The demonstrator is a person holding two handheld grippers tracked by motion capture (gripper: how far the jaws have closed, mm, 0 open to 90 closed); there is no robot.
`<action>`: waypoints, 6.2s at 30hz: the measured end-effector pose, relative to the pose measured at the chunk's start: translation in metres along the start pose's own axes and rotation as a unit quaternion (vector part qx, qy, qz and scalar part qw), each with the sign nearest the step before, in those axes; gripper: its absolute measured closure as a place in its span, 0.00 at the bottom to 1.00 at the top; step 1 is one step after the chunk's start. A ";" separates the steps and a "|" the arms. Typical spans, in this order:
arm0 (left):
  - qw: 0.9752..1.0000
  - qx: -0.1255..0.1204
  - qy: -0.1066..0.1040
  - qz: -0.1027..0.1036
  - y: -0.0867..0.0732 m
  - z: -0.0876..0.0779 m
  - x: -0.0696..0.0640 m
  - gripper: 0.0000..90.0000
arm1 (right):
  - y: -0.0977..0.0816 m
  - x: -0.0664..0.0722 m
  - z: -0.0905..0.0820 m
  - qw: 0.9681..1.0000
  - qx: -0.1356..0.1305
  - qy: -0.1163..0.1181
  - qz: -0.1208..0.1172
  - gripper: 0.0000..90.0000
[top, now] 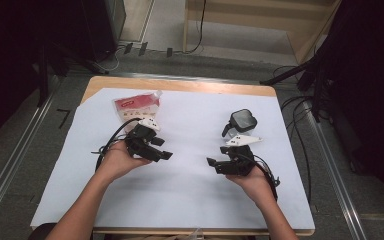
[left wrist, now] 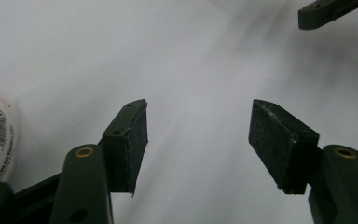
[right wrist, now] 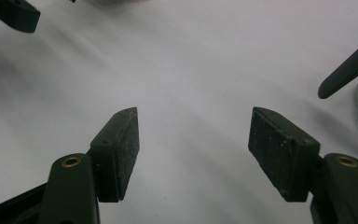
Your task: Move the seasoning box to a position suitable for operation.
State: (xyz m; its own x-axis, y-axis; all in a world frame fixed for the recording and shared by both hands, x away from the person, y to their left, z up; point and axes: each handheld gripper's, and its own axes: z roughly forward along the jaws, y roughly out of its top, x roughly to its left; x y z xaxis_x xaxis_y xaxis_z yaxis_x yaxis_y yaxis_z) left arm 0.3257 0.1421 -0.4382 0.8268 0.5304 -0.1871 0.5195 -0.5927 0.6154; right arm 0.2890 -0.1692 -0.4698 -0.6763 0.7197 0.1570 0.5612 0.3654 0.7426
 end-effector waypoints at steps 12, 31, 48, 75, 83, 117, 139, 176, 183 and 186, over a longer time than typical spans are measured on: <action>1.000 -0.014 -0.007 0.010 -0.006 -0.003 -0.003 0.46 | -0.003 0.000 -0.003 0.999 0.001 0.003 -0.043 0.50; 1.000 -0.015 -0.005 0.013 -0.009 -0.008 -0.003 0.45 | 0.002 -0.020 -0.013 1.000 -0.012 0.014 -0.025 0.49; 0.999 -0.035 -0.013 0.010 -0.008 -0.019 -0.004 0.43 | -0.002 -0.033 -0.022 1.000 -0.021 0.007 0.005 0.51; 0.999 -0.030 -0.013 0.017 -0.009 -0.020 -0.005 0.42 | -0.008 -0.083 -0.051 0.994 -0.066 -0.063 0.063 0.30; 0.999 -0.032 -0.023 0.017 -0.009 -0.020 -0.006 0.42 | -0.010 -0.097 -0.032 0.992 -0.054 -0.077 0.082 0.16; 0.999 -0.028 -0.016 0.001 -0.015 -0.020 -0.004 0.42 | 0.006 -0.133 0.035 0.987 -0.078 -0.117 0.081 0.09; 0.999 -0.033 -0.015 0.004 -0.015 -0.020 -0.002 0.42 | 0.023 -0.113 0.025 0.989 -0.098 -0.096 0.061 0.17; 0.999 -0.039 -0.005 -0.001 -0.016 -0.025 0.003 0.42 | 0.037 0.028 0.071 0.995 -0.062 0.044 -0.063 0.17; 0.999 -0.042 -0.005 -0.002 -0.016 -0.025 0.004 0.42 | 0.032 0.036 0.078 0.995 -0.050 0.049 -0.076 0.17; 0.999 -0.038 -0.004 0.000 -0.016 -0.025 0.004 0.42 | 0.030 0.037 0.080 0.995 -0.046 0.048 -0.076 0.17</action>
State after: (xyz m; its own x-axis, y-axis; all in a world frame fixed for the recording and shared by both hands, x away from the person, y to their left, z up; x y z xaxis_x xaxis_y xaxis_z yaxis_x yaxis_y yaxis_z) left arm 0.3150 0.1692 -0.4296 0.8284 0.5259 -0.1930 0.5023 -0.5448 0.6715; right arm 0.3188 -0.0848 -0.4937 -0.7947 0.5992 0.0975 0.4071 0.4069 0.8178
